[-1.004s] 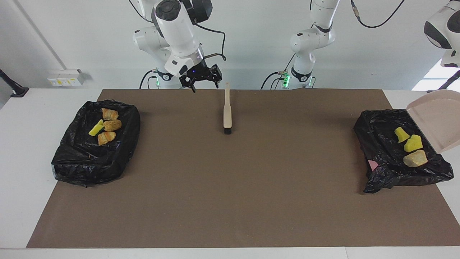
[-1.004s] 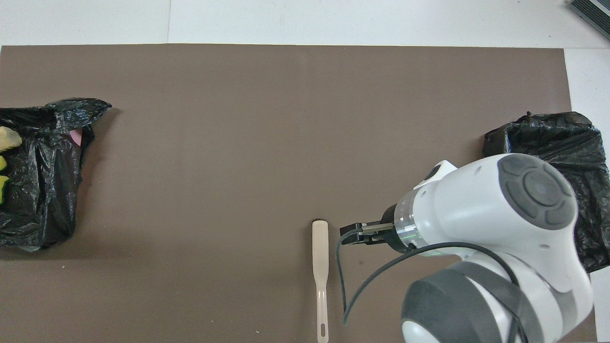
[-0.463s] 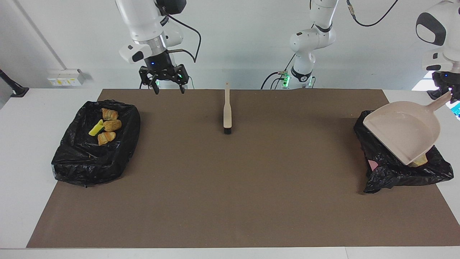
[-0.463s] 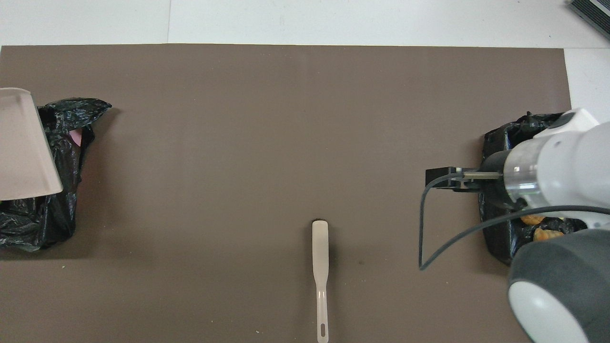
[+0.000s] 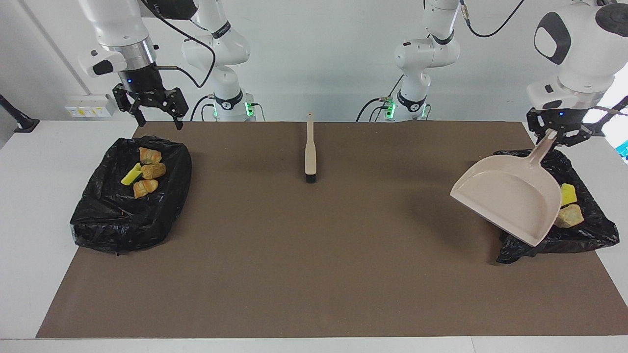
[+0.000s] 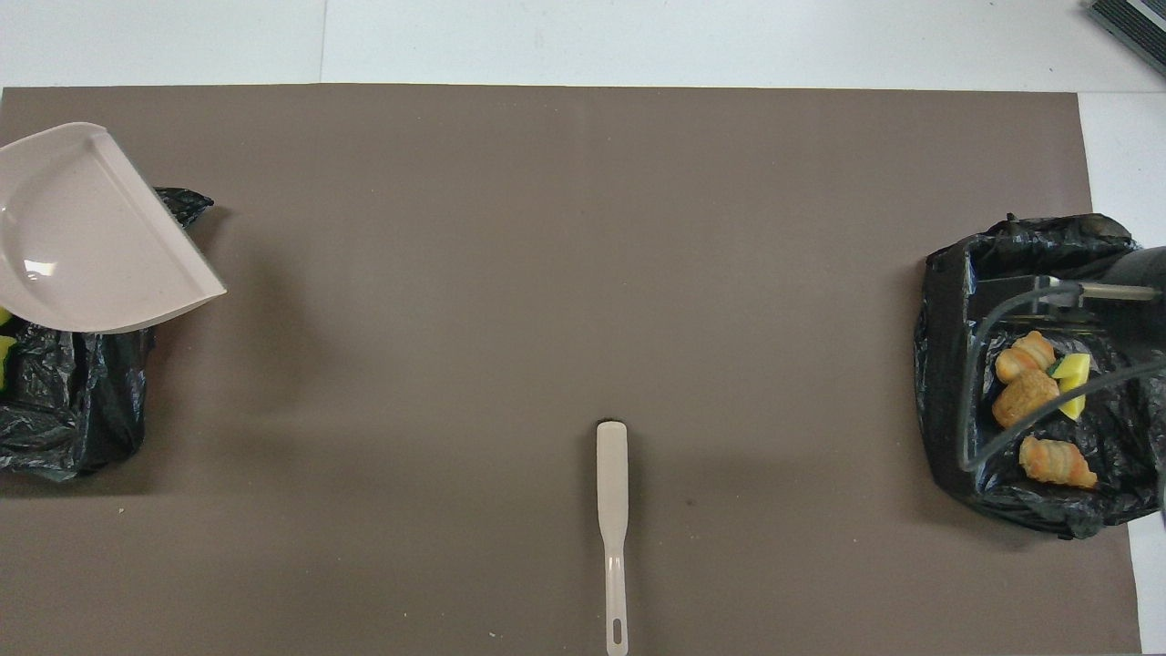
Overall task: Sweep and dump trash in bin
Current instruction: 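Carry the empty dustpan back to the mat center and release it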
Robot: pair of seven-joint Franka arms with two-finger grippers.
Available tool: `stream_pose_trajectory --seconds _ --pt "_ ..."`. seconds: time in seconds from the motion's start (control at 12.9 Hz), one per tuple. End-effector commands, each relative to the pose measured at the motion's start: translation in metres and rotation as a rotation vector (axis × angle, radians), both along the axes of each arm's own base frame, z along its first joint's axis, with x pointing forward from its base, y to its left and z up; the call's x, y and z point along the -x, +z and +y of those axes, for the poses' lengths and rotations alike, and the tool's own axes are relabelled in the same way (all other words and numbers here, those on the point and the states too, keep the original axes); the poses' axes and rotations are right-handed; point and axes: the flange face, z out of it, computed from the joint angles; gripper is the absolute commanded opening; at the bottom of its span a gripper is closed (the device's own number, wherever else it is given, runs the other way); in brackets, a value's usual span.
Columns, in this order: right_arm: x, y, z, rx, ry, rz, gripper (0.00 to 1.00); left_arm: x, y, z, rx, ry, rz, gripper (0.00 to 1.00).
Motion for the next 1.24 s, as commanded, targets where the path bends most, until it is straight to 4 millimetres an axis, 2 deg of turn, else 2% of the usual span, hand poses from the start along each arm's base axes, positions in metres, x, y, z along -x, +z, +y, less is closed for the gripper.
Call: stream_pose_trajectory --seconds 0.0,0.08,0.15,0.23,0.46,0.7,0.93,1.08,1.16 --pt "-0.003 0.000 -0.018 0.023 0.022 0.023 1.00 0.015 0.004 -0.055 0.062 0.142 -0.015 0.00" --pt "-0.009 -0.008 -0.021 0.027 0.016 0.068 1.00 0.017 0.004 -0.077 0.093 0.197 -0.027 0.00" --pt "-0.017 0.011 -0.021 0.010 0.006 0.073 1.00 0.019 0.004 -0.098 0.121 0.281 -0.045 0.00" --pt "-0.016 0.015 -0.025 0.005 -0.003 0.089 1.00 0.021 0.004 -0.121 0.146 0.351 -0.061 0.00" --pt "0.013 -0.001 -0.025 -0.021 -0.006 0.122 1.00 0.026 -0.001 -0.191 0.217 0.466 -0.095 0.00" --pt "0.004 0.001 -0.025 -0.029 0.001 0.083 1.00 0.026 -0.015 -0.239 0.278 0.486 -0.096 0.00" --pt "0.004 0.002 -0.027 -0.020 -0.001 0.081 1.00 0.022 -0.050 -0.295 0.282 0.465 -0.087 0.00" --pt "0.004 0.005 -0.025 -0.016 0.003 0.079 1.00 0.019 -0.082 -0.329 0.277 0.495 -0.086 0.00" --pt "0.006 0.018 -0.022 -0.018 0.008 0.072 1.00 0.021 -0.108 -0.356 0.269 0.490 -0.078 0.00"
